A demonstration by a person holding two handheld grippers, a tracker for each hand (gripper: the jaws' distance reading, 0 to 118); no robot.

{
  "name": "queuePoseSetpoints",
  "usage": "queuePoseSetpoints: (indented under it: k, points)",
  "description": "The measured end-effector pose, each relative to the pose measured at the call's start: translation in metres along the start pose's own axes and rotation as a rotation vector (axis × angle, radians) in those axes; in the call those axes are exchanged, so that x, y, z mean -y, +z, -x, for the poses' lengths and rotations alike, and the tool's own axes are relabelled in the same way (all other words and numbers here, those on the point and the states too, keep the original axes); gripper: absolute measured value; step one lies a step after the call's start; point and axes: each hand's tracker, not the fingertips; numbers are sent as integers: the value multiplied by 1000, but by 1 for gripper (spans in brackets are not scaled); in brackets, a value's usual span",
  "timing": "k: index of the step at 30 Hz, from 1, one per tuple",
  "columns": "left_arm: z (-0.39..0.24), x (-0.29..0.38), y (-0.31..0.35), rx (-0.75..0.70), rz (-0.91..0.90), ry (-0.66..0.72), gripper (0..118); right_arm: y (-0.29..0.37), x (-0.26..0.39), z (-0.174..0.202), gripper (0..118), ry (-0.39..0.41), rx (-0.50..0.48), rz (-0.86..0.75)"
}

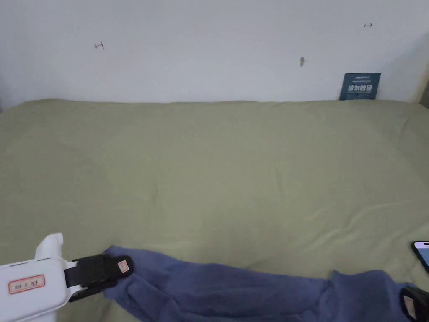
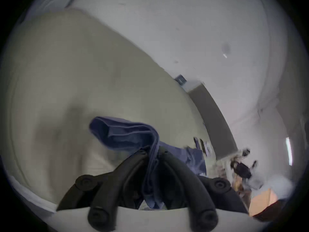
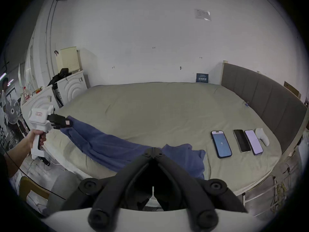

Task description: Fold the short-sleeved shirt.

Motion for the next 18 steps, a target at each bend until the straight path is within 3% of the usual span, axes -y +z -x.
queuePoseSetpoints:
  k: [7,11,12,13,14,18]
  points:
    - [-122,27,-75,127,188,-323,10,13,2,-12,0,-34,18,-28]
    - [-124,49,-136,118,323,-283,12,20,4,-18,0,-46,29,-33]
    - [-123,56,-151,106,347,-284,20,21,5,-19,0,-48,31,-31]
    - [-123,64,-165,99,370,-274,42,21,6,-20,0,-49,35,-30]
    - [-120,68,-176,75,380,-303,75,22,7,-21,0,-50,37,-30]
    - [-111,85,-198,49,408,-268,81,19,10,-26,0,-69,42,-5]
